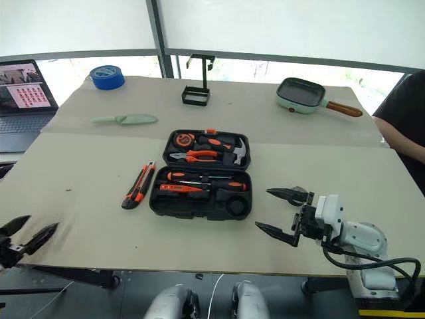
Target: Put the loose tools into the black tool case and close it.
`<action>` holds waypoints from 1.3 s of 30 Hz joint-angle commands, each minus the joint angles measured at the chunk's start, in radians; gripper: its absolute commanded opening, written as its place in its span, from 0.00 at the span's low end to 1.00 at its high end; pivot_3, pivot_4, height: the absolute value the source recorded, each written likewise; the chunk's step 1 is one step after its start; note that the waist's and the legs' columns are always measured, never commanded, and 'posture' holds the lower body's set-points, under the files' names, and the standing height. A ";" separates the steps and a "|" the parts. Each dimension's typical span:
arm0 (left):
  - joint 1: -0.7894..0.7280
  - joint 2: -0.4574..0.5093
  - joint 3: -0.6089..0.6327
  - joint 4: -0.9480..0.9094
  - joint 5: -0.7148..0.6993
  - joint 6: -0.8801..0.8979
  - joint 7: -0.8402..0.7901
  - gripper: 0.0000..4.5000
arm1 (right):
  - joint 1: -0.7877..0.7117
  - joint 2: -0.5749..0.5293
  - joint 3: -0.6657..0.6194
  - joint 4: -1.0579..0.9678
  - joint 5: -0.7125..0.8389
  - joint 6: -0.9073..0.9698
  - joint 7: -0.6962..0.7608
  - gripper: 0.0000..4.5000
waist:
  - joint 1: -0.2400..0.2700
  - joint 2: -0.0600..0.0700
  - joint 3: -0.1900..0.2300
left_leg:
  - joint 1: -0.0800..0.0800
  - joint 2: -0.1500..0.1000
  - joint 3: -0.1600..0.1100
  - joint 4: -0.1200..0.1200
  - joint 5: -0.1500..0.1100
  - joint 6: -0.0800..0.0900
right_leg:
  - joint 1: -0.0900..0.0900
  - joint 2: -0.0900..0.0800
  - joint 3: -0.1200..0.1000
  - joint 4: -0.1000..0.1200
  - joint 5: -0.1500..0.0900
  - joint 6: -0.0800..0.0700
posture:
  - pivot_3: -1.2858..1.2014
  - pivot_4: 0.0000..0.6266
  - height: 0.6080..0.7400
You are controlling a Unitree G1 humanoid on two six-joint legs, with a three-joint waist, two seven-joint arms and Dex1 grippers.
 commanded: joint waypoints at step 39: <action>-0.562 -0.223 -0.453 0.052 0.231 0.313 0.491 0.38 | -0.086 0.000 0.078 -0.205 0.036 0.124 -0.096 1.00 | -0.002 0.008 -0.004 | 0.005 0.000 0.001 -0.002 0.006 0.003 | 0.002 0.011 0.002 0.002 0.004 -0.002 | 0.52 0.24 1.00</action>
